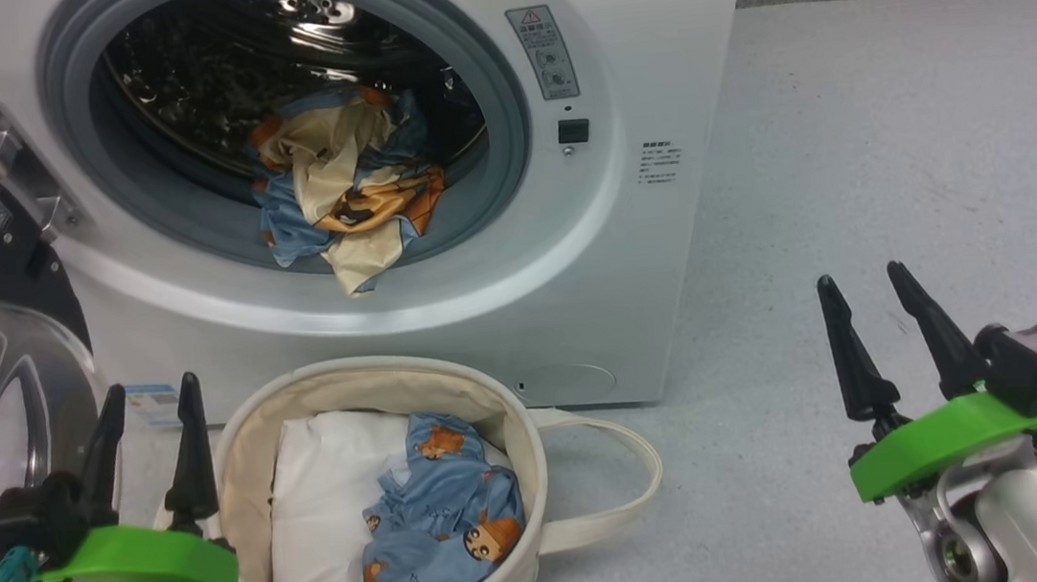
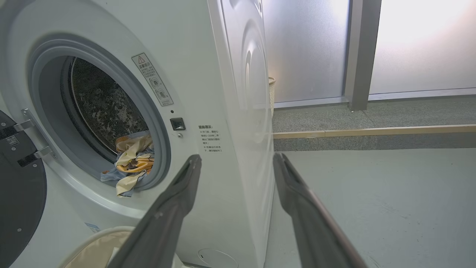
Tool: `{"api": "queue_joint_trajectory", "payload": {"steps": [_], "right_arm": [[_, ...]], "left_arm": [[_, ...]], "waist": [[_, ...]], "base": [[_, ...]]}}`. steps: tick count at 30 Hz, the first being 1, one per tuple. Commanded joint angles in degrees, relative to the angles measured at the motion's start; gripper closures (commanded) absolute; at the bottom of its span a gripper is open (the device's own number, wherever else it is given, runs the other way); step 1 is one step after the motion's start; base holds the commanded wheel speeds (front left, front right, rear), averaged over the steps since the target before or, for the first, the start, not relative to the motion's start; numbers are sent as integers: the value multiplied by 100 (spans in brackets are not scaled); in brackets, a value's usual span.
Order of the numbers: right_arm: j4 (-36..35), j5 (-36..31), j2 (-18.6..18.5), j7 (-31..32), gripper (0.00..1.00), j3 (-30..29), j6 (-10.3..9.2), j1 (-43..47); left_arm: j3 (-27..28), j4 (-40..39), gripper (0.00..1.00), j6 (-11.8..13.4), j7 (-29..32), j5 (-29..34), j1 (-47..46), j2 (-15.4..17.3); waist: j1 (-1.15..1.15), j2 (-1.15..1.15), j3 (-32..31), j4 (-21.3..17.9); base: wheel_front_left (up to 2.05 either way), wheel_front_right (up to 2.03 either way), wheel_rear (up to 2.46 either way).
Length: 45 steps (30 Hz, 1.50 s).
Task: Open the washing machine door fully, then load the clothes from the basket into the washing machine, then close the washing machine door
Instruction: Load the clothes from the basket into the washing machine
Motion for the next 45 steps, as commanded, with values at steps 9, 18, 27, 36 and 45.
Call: {"api": "queue_joint_trajectory", "payload": {"steps": [9, 18, 27, 36, 45], "right_arm": [[-30, -32, -23, -71, 0, -22, 1, -40], [-17, 22, 50, -71, 0, 48, 1, -24], [-18, 105, 123, -71, 0, 292, 1, -92], [-108, 70, 115, -71, 0, 334, 1, -235], [-299, -93, 94, -71, 0, 350, 1, -478]], "left_arm": [[340, -342, 0, -33, -69, 59, -45, 53], [322, -304, 0, -33, -69, 28, -14, 59], [235, 30, 0, -33, -69, -5, -59, 79], [-192, 918, 0, -33, -69, 14, -778, 233], [-924, 1853, 0, -33, -69, 339, -2314, 660]], "waist": [[1, 0, -42, 52], [1, 0, -48, -13], [1, 0, 89, -194], [1, 0, 596, -479], [1, 0, 1613, -822]], "base": [[0, 0, 0], [0, 0, 0], [0, 0, 0], [0, 0, 0], [0, 0, 0]]}}
